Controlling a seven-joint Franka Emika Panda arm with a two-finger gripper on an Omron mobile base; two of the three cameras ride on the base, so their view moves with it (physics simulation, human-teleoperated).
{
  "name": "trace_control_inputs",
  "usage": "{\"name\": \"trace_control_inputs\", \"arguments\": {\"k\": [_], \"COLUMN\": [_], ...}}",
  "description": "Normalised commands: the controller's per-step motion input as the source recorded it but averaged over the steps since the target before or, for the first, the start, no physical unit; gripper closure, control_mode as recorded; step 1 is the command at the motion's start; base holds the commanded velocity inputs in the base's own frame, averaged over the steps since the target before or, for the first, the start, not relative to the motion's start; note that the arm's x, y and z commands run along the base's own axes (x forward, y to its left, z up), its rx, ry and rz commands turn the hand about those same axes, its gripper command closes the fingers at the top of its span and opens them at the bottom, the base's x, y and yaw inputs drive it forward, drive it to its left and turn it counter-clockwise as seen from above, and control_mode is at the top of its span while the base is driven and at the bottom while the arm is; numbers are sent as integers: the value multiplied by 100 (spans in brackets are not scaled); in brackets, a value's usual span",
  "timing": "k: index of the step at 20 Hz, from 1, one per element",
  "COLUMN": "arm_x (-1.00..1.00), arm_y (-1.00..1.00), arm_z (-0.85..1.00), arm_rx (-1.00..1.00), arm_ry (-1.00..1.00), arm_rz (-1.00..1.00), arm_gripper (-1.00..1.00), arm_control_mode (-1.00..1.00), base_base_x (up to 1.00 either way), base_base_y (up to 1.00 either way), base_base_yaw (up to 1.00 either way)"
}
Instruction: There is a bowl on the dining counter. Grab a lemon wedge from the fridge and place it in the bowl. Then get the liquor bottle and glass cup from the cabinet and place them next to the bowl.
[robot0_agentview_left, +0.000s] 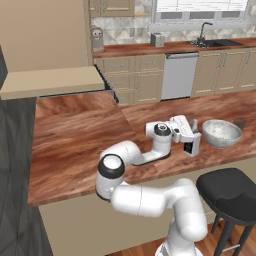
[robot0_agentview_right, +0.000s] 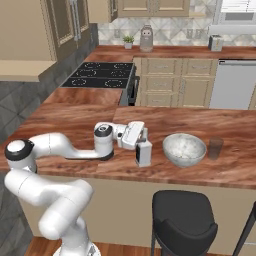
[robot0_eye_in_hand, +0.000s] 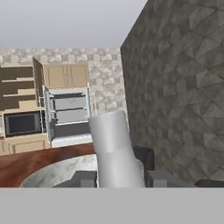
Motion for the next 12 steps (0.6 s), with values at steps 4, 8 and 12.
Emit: {"name": "trace_control_inputs", "arguments": {"k": [4, 8, 12], "arm_x": [6, 1, 0], "arm_y": [-1, 0, 1], "arm_z": [-18, -30, 0], "arm_rx": [0, 0, 0], "arm_ry": [-13, -19, -5], "arm_rz": [-5, -4, -8], "arm_gripper": [100, -100, -100], "arm_control_mode": [-100, -100, -100], "base_base_x": [0, 0, 0], "base_base_y": [0, 0, 0], "base_base_yaw": [0, 0, 0]}}
